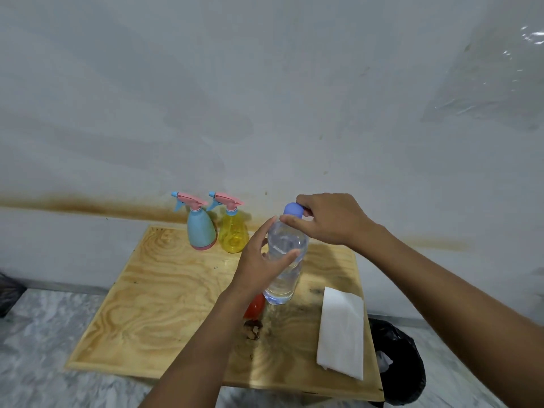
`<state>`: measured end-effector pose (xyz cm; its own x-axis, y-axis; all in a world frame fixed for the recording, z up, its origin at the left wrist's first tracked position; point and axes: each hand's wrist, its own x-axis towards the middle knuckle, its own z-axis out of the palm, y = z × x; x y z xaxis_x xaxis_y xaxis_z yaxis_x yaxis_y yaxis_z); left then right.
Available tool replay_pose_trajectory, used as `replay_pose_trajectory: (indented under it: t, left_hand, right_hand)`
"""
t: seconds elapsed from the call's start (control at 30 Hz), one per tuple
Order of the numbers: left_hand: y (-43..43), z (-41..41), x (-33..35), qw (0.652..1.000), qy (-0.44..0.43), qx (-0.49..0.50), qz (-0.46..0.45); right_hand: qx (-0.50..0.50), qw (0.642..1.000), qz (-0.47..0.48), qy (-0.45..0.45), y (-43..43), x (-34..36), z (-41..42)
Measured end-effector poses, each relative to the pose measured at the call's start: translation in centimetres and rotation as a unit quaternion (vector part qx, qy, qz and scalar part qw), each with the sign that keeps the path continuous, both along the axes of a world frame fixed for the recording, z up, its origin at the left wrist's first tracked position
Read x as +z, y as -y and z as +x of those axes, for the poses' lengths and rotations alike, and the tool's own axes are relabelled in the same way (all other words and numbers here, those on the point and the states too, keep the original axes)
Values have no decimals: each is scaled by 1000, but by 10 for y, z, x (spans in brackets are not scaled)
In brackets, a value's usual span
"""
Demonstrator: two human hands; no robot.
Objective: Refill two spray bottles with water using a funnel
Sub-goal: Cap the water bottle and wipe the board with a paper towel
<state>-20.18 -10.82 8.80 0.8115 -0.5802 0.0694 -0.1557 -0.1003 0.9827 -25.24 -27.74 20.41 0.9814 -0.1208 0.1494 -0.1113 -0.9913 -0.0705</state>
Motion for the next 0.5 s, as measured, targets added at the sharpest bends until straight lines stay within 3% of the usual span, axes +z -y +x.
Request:
replay_pose_trajectory:
  t: [0.13,0.3,0.5]
  left_hand:
    - [-4,2,0,999,1,-19,30]
    - [-26,16,-14,995,3,-49,86]
    - [-53,19,-65,977,-75,68,186]
  right_hand:
    - [-60,982,175,32,-5,-37,-25]
    - [-76,900,425,58,-18,-87,-46]
    - [-106,844,516,102,-37,-134,-40]
